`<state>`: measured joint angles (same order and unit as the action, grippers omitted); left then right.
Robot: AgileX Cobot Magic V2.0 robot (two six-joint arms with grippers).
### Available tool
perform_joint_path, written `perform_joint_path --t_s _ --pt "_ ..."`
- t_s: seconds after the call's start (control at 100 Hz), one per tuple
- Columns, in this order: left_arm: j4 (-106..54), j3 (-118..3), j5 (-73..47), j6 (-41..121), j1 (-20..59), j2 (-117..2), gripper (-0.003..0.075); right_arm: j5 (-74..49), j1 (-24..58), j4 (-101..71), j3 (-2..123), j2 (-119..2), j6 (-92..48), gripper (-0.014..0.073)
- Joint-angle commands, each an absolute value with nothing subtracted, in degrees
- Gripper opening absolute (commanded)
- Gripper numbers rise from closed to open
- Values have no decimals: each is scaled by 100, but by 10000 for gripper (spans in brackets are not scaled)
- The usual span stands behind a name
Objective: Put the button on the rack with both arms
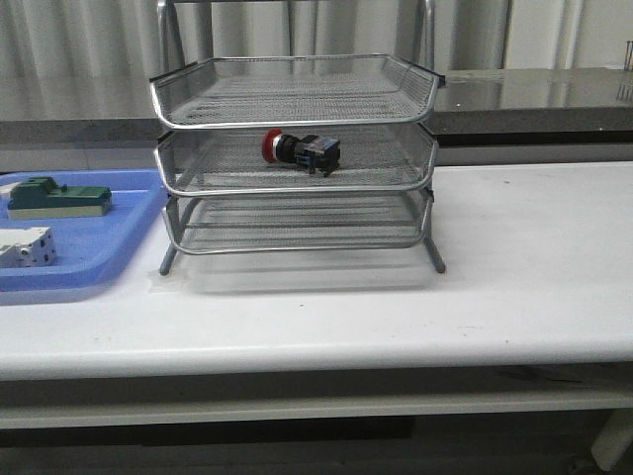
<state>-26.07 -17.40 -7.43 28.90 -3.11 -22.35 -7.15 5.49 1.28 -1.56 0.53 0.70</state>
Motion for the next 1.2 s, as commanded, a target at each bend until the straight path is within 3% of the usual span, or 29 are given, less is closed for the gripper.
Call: perform_joint_path --t_s 0.0,0.61,0.82,1.19 --pt "-2695 -1905 -320 2831 -313 -2262 -20 -193 526 94 -60 152 66 -60" --pt "-2695 -1905 -320 2831 -313 -2262 -20 -193 526 94 -60 152 66 -60" --pt "-1925 -1905 -307 2798 -293 -2262 -20 -193 526 94 -60 152 66 -60" --pt "1078 -1361 262 -696 -280 -1761 -20 -193 526 94 -60 152 66 -60"
